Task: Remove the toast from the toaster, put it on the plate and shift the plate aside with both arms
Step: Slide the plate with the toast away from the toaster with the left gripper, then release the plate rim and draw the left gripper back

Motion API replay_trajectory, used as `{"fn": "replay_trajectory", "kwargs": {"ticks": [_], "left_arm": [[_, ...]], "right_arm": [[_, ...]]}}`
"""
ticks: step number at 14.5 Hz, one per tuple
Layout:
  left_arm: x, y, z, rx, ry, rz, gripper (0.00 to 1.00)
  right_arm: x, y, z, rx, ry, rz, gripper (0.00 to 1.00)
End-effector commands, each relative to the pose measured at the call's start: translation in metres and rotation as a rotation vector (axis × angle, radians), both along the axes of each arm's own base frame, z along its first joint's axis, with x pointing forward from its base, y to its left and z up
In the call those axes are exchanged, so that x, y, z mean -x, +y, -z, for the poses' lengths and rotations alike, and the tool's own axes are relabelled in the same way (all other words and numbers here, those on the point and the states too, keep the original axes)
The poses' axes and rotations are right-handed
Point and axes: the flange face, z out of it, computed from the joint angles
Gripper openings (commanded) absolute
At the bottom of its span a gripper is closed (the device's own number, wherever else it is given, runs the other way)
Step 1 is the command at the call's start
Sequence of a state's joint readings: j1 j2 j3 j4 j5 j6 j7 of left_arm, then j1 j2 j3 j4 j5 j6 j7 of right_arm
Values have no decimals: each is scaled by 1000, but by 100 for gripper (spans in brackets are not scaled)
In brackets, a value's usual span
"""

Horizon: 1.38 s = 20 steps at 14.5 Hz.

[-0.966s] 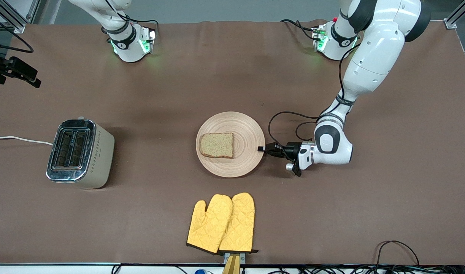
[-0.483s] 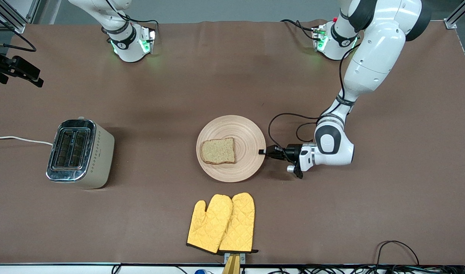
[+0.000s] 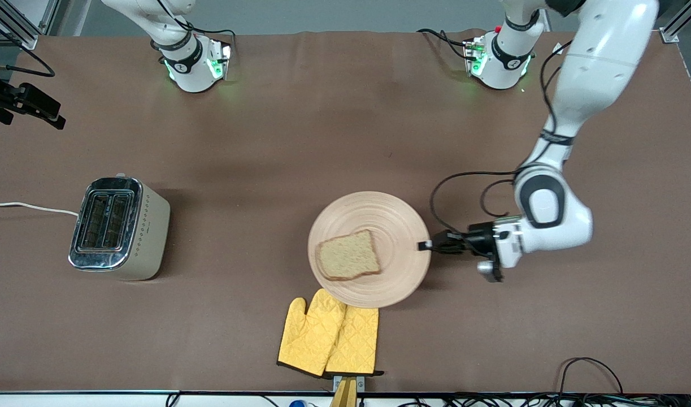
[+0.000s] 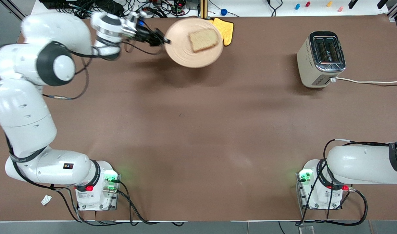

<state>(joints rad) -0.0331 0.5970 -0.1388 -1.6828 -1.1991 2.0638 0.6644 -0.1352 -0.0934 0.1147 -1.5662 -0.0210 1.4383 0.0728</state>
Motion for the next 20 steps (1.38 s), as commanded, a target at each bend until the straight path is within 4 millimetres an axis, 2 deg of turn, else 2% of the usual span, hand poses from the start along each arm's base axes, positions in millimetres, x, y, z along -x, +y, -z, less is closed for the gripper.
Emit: {"fn": "replay_trajectory", "kwargs": {"ticks": [1,2,4,5,7,8,11,13,16,20], "left_arm": [[-13,82,-41,-38,27,-8,0],[-18,110,-51,-66,26,-13,0],[-19,174,-50,-95,34,-36,0],[-14,206,-38,-92,51,-43,0],[-4,255,-17,-84,61,-15,0],[4,283,0,-71,43,-14,0],[28,339,41,-74,0,21,0],[48,369,78,-32,-16,40,0],[61,394,106,43,9,42,0],[57,395,130,72,29,40,2]], "right_arm": [[8,0,-2,-10,-4,-1,100],[8,0,-2,-10,-4,-1,100],[8,2,-2,-9,-4,-2,100],[8,1,-1,-9,-2,-1,100],[8,0,-1,-10,-2,-1,100],[8,0,-1,-10,-4,-1,100],[8,0,-2,-9,-7,1,100],[8,0,-2,-9,-7,1,100],[7,2,-1,-11,-5,-1,100],[7,2,-1,-11,-5,-1,100]]}}
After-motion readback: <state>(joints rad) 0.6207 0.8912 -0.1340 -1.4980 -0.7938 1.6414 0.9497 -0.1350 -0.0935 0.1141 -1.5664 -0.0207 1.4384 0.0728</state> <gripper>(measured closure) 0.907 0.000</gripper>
